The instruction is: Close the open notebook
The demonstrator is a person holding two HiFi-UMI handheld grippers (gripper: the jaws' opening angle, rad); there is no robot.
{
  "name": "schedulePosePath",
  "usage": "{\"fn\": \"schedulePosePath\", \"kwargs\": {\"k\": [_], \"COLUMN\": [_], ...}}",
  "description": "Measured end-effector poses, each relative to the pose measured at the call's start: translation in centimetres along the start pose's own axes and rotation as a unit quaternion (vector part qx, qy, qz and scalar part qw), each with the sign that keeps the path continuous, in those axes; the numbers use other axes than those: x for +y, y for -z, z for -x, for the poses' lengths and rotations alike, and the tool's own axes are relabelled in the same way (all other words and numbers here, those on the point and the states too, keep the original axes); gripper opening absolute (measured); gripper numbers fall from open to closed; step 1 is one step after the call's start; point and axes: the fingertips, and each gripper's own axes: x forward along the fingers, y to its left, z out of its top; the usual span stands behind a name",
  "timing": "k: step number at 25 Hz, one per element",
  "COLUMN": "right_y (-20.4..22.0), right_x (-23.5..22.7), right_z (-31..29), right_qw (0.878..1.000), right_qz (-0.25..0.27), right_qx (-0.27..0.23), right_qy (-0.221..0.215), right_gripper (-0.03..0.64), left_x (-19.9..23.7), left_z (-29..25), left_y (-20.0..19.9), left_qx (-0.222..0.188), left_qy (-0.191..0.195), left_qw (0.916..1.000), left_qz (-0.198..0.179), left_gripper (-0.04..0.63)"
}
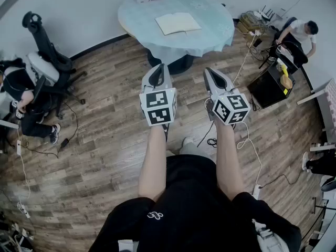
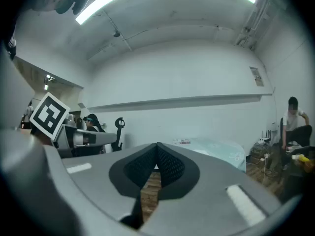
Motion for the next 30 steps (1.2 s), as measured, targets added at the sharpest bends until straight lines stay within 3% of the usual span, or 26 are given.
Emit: {"fn": "schedulePosePath", "kwargs": {"k": [5,11,19,24,30], "right_y": [-0.9,-3.5,-6.0,-8.4,-9.1], "right_x": [0.2,-1.9,-6.3,-6.9,-6.7], "right_z": [-0.3,0.4,1.8,0.6,-4.2], "right_qw": [1.000,0.999,0.995,0.993,0.993], "right_qz": [0.000,-0.014,-0.029,-0.020,-0.019], "right_qx": [-0.004,-0.051,-0.089,-0.116,-0.114], "right_qy": [-0.016,0.000,0.039,0.029,-0.002], "right_gripper": [0.009,0.011,0.011,0.011,0.011], "left_x": [0.1,-1.3,0.4,-0.2,0.7], "left_z": [-0.5,-1.2,-1.9,-2.9,-5.8], "left_y": [-1.3,-3.0,-5.4,-7.1,-6.7], "left_qx": [-0.007,-0.021,-0.046,-0.065,-0.062], "left_qy": [0.004,0.026,0.022,0.034,0.041], "left_qw": [1.0000,0.9994,0.9986,0.9970,0.9970], "left_qz": [0.002,-0.006,-0.009,-0.023,-0.023], "left_gripper": [0.003,0.003,0.003,0.003,0.003]}}
